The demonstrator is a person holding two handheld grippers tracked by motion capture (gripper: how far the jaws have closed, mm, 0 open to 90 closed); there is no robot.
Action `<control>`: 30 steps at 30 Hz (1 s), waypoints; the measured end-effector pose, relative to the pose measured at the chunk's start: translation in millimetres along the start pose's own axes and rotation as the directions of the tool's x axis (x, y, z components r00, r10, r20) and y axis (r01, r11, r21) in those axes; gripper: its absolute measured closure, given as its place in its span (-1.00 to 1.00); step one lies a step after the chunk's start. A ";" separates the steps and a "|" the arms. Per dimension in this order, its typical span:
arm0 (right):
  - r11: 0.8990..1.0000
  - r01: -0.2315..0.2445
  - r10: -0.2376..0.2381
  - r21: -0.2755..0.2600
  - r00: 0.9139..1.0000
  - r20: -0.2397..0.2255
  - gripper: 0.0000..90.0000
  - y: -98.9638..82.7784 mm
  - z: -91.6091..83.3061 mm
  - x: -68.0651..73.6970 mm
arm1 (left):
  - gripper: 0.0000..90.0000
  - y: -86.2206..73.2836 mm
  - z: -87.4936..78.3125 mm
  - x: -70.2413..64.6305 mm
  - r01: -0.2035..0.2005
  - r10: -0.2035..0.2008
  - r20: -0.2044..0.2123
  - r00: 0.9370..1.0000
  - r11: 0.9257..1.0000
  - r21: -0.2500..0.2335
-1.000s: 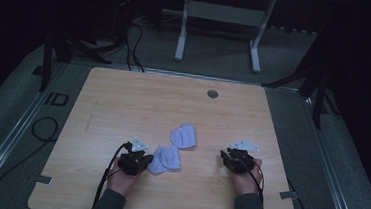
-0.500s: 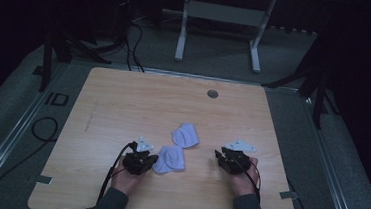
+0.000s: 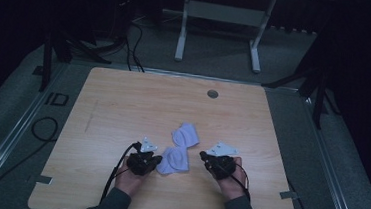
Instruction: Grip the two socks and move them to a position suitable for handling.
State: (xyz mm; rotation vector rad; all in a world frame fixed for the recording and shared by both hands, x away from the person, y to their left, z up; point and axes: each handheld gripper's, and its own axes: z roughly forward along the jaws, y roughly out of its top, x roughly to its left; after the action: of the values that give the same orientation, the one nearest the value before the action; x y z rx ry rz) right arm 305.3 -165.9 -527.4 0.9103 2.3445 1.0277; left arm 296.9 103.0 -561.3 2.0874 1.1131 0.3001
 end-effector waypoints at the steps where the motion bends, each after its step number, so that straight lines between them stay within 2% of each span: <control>1: 1.000 0.011 -0.011 0.003 1.000 -0.008 1.00 1.3 1.2 3.8 | 0.99 0.2 0.5 -0.9 0.000 0.000 0.001 1.000 1.000 -0.002; 7: 0.998 0.062 -0.061 0.003 0.995 -0.081 1.00 9.1 8.9 29.6 | 0.99 1.2 3.1 -5.8 -0.007 0.007 0.014 1.000 1.000 -0.004; 9: 0.998 0.068 -0.067 0.001 0.994 -0.088 1.00 9.8 9.9 32.7 | 0.99 1.3 3.6 -7.0 -0.008 0.008 0.019 1.000 1.000 -0.005; 10: 0.997 0.081 -0.081 -0.005 0.991 -0.110 1.00 11.8 12.2 40.6 | 0.99 1.4 4.0 -8.5 -0.009 0.009 0.021 1.000 1.000 -0.004; 16: 0.995 0.099 -0.098 -0.005 0.984 -0.151 0.98 14.0 19.4 55.1 | 0.99 1.9 5.2 -12.6 -0.022 0.022 0.035 0.999 1.000 -0.001; 19: 0.995 0.104 -0.102 0.003 0.982 -0.157 0.87 13.8 24.3 58.9 | 0.99 2.2 5.8 -14.4 -0.024 0.024 0.041 0.999 1.000 0.000; 25: 0.995 0.084 -0.074 0.054 0.984 -0.164 0.56 8.7 39.3 60.1 | 0.99 2.4 6.0 -13.9 -0.026 0.026 0.046 0.999 1.000 0.002; 27: 0.993 0.078 -0.065 0.083 0.986 -0.152 0.53 6.9 43.6 61.2 | 0.99 2.5 5.9 -13.8 -0.025 0.025 0.046 0.999 1.000 0.003; 30: 0.994 0.071 -0.057 0.087 0.987 -0.152 0.54 6.7 45.0 60.7 | 0.99 2.4 5.9 -13.7 -0.025 0.025 0.047 0.999 1.000 0.003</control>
State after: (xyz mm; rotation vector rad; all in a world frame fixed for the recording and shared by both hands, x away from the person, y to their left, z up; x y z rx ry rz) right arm 292.6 -97.5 -557.9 0.8107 2.5463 1.0008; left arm 293.2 88.4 -562.0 2.1023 1.0613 0.2600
